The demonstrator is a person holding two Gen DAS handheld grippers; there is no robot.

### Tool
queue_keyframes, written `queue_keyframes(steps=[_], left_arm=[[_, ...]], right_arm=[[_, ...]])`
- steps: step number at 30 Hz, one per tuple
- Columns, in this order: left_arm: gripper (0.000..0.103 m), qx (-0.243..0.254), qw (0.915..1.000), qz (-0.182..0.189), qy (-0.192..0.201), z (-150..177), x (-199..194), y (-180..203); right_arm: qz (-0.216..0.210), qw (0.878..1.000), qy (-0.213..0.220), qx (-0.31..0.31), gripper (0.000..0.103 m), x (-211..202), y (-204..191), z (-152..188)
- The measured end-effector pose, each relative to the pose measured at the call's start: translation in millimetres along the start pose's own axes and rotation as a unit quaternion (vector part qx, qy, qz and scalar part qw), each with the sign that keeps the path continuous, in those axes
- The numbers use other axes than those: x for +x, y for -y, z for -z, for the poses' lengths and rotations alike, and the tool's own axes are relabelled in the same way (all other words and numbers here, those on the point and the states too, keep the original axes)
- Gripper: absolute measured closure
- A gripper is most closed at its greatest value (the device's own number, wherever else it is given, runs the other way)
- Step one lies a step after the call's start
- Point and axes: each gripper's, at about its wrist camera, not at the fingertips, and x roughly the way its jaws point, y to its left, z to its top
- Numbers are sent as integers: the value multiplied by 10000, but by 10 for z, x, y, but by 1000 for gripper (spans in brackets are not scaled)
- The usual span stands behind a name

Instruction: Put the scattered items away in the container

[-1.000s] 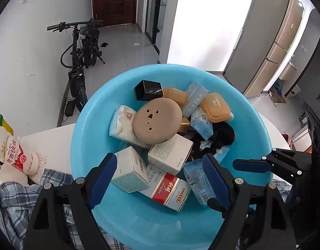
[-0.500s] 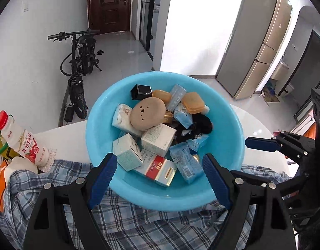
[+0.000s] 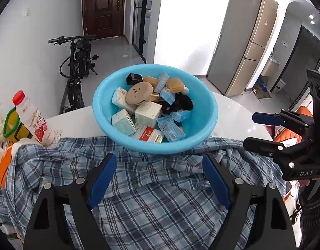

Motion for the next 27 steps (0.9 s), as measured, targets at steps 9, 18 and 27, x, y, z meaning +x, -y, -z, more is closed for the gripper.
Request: queue_keyframes(steps=[9, 18, 27], left_arm=[[17, 187, 9993, 307, 103, 584, -377, 193], [17, 267, 9986, 259, 369, 1084, -586, 403], [17, 82, 9964, 412, 730, 1517, -510, 574]], right_arm=[[-202, 9996, -14, -191, 31, -286, -245, 480], [-185, 9991, 307, -228, 30, -473, -372, 832], [56, 9970, 760, -136, 30, -479, -415, 1236]])
